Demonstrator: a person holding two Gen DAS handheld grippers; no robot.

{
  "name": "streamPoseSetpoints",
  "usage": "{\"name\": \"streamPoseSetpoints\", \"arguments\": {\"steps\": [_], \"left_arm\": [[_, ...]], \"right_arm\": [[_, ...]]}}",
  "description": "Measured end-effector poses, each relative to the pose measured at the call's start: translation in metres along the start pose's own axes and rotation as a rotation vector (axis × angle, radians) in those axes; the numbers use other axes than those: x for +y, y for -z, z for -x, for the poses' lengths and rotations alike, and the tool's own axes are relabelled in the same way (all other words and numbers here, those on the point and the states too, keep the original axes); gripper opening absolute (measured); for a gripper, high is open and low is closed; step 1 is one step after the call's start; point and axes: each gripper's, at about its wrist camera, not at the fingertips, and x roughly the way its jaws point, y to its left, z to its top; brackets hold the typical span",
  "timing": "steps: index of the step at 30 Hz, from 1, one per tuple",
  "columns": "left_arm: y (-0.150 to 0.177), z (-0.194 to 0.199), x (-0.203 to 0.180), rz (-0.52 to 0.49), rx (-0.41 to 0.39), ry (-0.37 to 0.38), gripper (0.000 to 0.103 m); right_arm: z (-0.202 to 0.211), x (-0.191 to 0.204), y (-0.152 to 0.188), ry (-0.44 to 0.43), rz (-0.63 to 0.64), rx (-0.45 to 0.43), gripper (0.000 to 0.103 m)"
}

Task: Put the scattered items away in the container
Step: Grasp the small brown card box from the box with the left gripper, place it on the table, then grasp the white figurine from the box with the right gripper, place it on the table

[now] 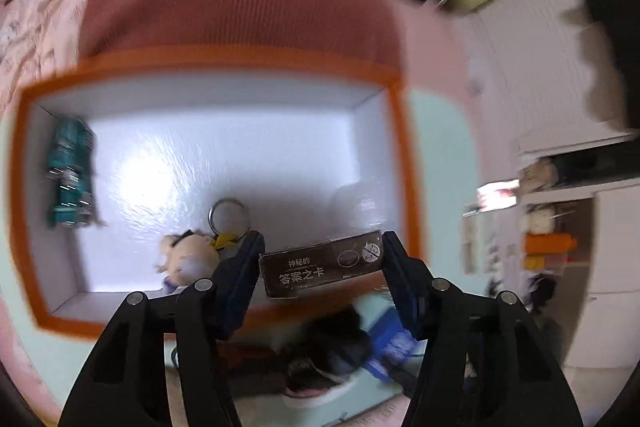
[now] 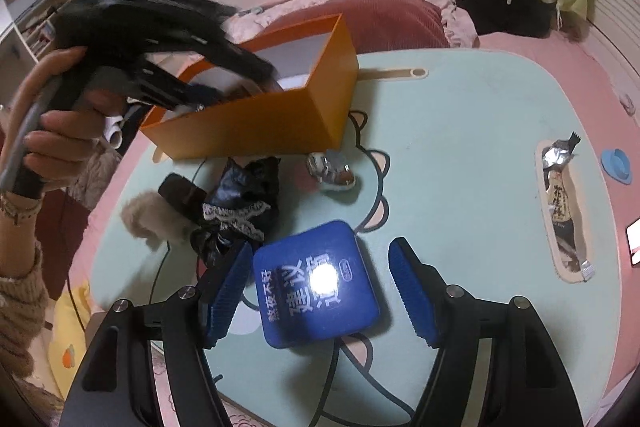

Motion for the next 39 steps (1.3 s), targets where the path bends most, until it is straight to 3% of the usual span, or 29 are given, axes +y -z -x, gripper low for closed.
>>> {"name": "streamPoseSetpoints", "arguments": {"steps": [4,7,11,14,17,19,24,26,32,35,39], "left_arm": [[0.038,0.081,0.012,-0.023,-0.197,0.103,0.06],[0.076,0.106,0.033,-0.008,-0.287,0.072,0.06],[0.127,0.093,0.07,0.041,-0.306,-0.013,0.06],[0.154,0.074,0.103,0.092,-0.301,-0.032,0.06],[0.17,0.068,0.121,0.132,-0.357,-0.095,0.06],[0.174,0.064,0.121,0.142,-0.395,-0.148,0.06],[0.172,0.041,0.113,0.083,-0.394,-0.219,0.061],[0.17,0.033,0.104,0.056,-0.387,-0.215,0.061],[0.163,0.03,0.102,0.071,-0.402,-0.164,0.061],[0.17,0.039,0.099,0.05,-0.436,-0.187,0.061],[0.171,0.039,0.096,0.009,-0.454,-0.234,0.061]], "right_arm": [[0.008,0.004,-0.018,0.002,0.023,-0.023,0.07],[0.015,0.018,-0.045,-0.007,0.067,-0.042,0.07],[0.01,0.052,-0.092,-0.036,0.128,-0.006,0.07],[-0.022,0.084,-0.133,-0.102,0.141,0.131,0.07],[-0.075,0.1,-0.158,-0.132,0.095,0.289,0.07],[-0.118,0.106,-0.168,-0.064,0.066,0.391,0.066],[-0.178,0.114,-0.162,-0.028,0.067,0.531,0.057],[-0.185,0.116,-0.159,-0.004,0.091,0.523,0.048],[-0.174,0.1,-0.156,-0.063,0.043,0.443,0.047],[-0.147,0.085,-0.16,-0.14,-0.004,0.335,0.047],[-0.067,0.073,-0.165,-0.165,-0.011,0.117,0.047]]}}
